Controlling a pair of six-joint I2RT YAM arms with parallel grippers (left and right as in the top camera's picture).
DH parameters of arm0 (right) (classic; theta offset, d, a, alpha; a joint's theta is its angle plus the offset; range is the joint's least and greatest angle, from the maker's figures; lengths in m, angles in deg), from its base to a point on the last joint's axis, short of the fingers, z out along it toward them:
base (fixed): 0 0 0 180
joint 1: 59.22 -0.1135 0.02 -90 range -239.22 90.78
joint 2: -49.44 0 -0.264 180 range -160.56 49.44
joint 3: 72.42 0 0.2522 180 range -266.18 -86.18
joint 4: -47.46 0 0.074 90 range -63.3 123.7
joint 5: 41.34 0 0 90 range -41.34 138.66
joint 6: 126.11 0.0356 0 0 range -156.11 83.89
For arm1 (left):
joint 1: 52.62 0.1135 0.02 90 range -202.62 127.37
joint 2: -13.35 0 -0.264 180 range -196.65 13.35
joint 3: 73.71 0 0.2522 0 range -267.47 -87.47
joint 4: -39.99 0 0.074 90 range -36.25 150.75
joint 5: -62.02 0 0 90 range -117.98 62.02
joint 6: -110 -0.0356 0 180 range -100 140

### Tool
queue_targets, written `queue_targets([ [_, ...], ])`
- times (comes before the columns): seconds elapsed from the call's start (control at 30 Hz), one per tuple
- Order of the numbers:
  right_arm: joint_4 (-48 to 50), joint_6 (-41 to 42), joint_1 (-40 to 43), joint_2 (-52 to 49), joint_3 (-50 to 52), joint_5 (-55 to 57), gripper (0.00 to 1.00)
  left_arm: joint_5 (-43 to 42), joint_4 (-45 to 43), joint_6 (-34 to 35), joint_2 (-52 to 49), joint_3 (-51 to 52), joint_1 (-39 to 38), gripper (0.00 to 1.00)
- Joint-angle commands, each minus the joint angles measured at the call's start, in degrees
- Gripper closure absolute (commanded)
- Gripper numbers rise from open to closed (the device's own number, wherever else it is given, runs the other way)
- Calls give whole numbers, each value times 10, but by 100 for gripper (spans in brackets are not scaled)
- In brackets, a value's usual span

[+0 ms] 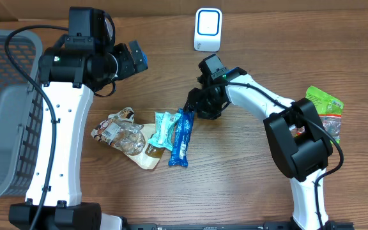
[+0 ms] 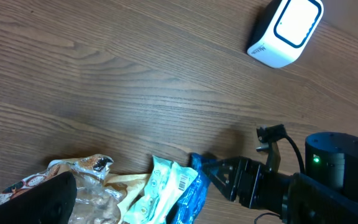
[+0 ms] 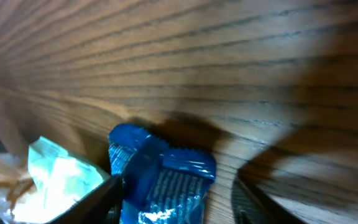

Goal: Scan the item barcode
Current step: 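Reach the right gripper to the blue Oreo pack and grasp it, then lift the Oreo pack and carry it up to the white scanner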

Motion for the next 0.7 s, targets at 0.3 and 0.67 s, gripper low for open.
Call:
queue_targets([
  [0.3,-21,91,-58,-22,12,56,48,4,-2,2,-5,-2,-1,0],
  [0.67,-82,121,-68,-22,12,64,51,4,-2,2,-5,-2,-1,0],
])
